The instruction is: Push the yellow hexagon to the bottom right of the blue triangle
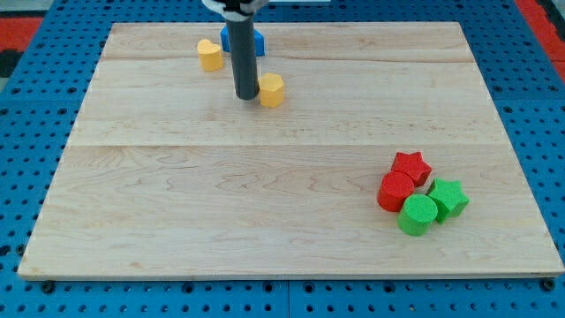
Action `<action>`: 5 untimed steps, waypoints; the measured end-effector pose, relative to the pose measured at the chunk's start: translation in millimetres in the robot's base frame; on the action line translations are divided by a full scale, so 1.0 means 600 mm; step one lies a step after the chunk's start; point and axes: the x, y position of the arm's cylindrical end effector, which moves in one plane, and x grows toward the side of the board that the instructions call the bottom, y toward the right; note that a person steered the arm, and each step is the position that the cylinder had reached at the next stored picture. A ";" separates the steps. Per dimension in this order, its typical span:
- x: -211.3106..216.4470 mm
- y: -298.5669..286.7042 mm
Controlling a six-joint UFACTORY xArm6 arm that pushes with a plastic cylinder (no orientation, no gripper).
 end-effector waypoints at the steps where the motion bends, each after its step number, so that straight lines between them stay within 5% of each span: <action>1: 0.032 0.040; 3: -0.093 -0.088; 4: -0.035 -0.095; 5: -0.111 -0.199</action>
